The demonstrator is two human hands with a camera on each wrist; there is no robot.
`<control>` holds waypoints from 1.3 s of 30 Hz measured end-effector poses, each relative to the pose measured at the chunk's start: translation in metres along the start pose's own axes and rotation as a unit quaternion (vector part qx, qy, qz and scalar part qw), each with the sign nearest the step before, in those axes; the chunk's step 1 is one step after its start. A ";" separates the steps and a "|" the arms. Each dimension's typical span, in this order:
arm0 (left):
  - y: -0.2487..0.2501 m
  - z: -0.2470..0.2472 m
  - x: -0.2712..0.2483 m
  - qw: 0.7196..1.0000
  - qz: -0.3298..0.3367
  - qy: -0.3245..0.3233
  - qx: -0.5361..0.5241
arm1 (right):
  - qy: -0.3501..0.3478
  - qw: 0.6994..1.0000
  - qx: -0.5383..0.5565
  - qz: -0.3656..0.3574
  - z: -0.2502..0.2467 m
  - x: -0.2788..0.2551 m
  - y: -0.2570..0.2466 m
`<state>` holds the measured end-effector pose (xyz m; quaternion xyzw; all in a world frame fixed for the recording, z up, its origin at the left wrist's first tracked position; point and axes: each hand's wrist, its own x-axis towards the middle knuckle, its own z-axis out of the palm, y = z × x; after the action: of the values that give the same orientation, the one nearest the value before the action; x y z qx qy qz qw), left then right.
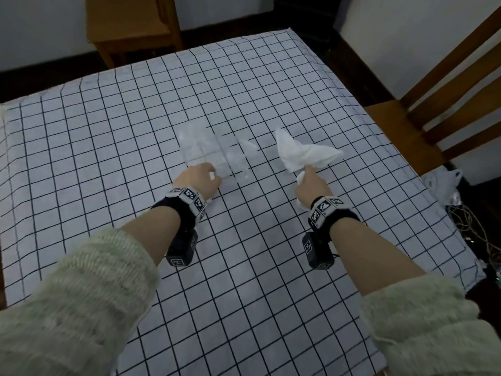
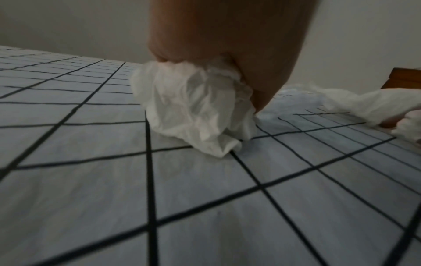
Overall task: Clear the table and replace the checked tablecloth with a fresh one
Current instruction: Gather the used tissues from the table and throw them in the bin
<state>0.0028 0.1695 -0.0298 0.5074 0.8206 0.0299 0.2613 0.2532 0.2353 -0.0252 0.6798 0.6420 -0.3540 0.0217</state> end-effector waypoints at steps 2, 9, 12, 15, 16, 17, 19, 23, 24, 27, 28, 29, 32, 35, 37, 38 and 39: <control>0.000 0.001 -0.002 1.000 -0.002 0.006 -0.011 | 0.008 1.000 -0.007 0.001 0.002 0.002 0.000; -0.013 0.006 -0.013 1.000 -0.007 -0.025 -0.011 | 0.155 0.984 -0.040 -0.076 -0.007 -0.003 -0.006; -0.019 0.008 -0.014 0.999 -0.015 -0.036 -0.007 | 0.168 0.973 -0.026 -0.154 -0.017 -0.001 -0.009; -0.022 0.010 -0.016 0.999 -0.024 -0.033 -0.016 | 0.176 0.963 -0.023 -0.202 -0.024 -0.002 -0.015; -0.022 0.010 -0.016 0.999 -0.026 -0.031 -0.017 | 0.173 0.964 -0.029 -0.199 -0.026 -0.001 -0.019; -0.021 0.010 -0.017 0.999 -0.026 -0.030 -0.018 | 0.164 0.970 -0.037 -0.175 -0.026 0.002 -0.021; -0.021 0.011 -0.017 0.999 -0.029 -0.028 -0.017 | 0.111 0.989 -0.055 -0.076 -0.022 0.015 -0.020; -0.020 0.013 -0.018 0.999 -0.033 -0.038 -0.009 | 0.003 0.996 -0.084 0.025 -0.002 0.017 -0.011; -0.020 0.014 -0.019 0.998 -0.034 -0.046 -0.007 | 0.018 0.995 -0.097 0.017 0.003 0.014 -0.009; -0.020 0.015 -0.024 0.998 -0.038 -0.058 -0.009 | 0.039 0.995 -0.087 -0.022 0.013 0.000 -0.006; -0.021 0.015 -0.026 0.997 -0.042 -0.057 -0.013 | 0.041 0.996 -0.070 -0.030 0.017 -0.004 -0.005; -0.022 0.016 -0.029 0.997 -0.044 -0.055 -0.016 | 0.045 0.997 -0.058 -0.034 0.020 -0.010 -0.004; -0.025 0.019 -0.040 0.997 -0.048 -0.052 -0.017 | 0.051 0.997 -0.017 -0.048 0.029 -0.028 -0.002; -0.026 0.016 -0.058 0.998 -0.045 -0.032 -0.021 | 0.079 0.992 -0.022 -0.095 0.040 -0.049 0.002; -0.026 0.011 -0.073 0.998 -0.054 -0.028 -0.031 | 0.095 0.987 -0.075 -0.105 0.045 -0.065 0.004; -0.027 0.009 -0.080 0.997 -0.062 -0.025 -0.038 | 0.091 0.987 -0.098 -0.093 0.048 -0.074 0.005; -0.027 0.007 -0.087 0.996 -0.071 -0.016 -0.047 | 0.087 0.986 -0.109 -0.085 0.050 -0.083 0.005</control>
<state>0.0138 0.0812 -0.0101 0.4357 0.8478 0.0415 0.2995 0.2414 0.1395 -0.0222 0.6444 0.7318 -0.2215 0.0096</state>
